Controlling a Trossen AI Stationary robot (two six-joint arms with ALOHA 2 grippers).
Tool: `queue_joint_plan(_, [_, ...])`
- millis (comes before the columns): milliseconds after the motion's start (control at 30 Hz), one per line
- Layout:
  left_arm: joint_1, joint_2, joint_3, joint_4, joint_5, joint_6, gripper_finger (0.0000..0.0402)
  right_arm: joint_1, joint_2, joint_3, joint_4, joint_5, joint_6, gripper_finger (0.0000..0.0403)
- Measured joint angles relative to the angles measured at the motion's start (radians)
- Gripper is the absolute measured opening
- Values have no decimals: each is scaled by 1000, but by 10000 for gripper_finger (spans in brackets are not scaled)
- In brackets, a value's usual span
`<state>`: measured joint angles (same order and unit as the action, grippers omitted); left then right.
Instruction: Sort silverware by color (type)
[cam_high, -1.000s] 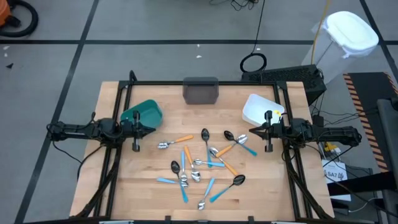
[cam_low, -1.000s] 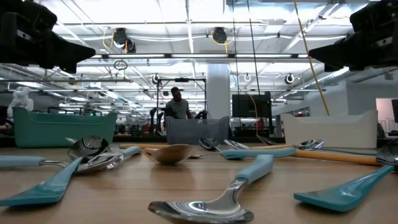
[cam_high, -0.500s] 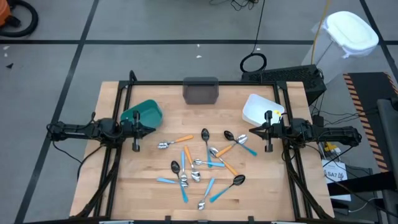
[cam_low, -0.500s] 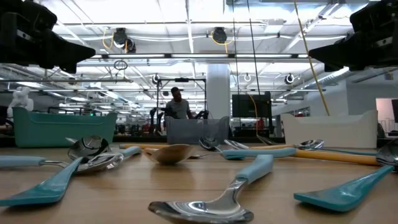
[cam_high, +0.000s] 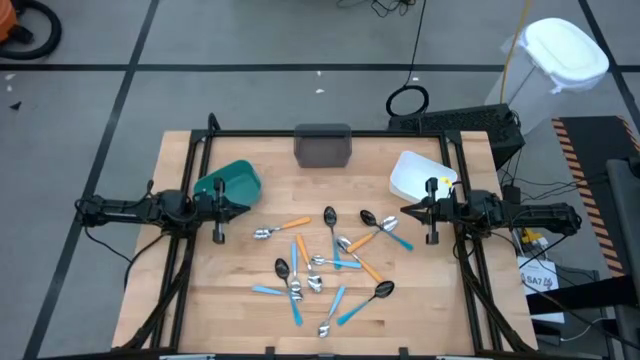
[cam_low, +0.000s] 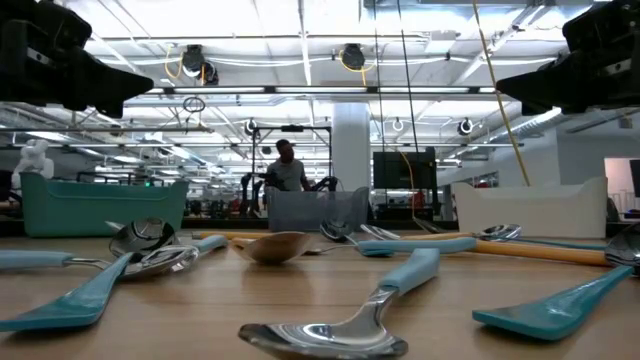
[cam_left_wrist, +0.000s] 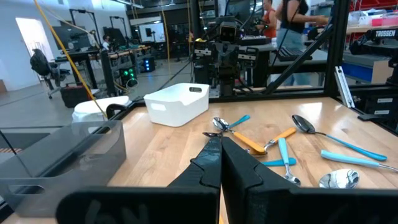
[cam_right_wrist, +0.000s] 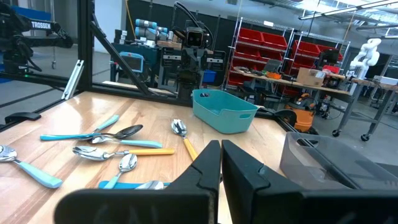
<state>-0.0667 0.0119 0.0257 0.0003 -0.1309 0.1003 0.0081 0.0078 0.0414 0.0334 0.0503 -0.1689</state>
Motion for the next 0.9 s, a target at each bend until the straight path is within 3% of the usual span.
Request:
queue_joint_plan(600, [0, 0, 0, -1, 0, 0, 1, 0, 8, 21, 36, -29, 67, 11])
queue_joint_plan(900, [0, 0, 0, -3, 0, 0, 1, 1, 209, 285, -97, -42, 154, 2])
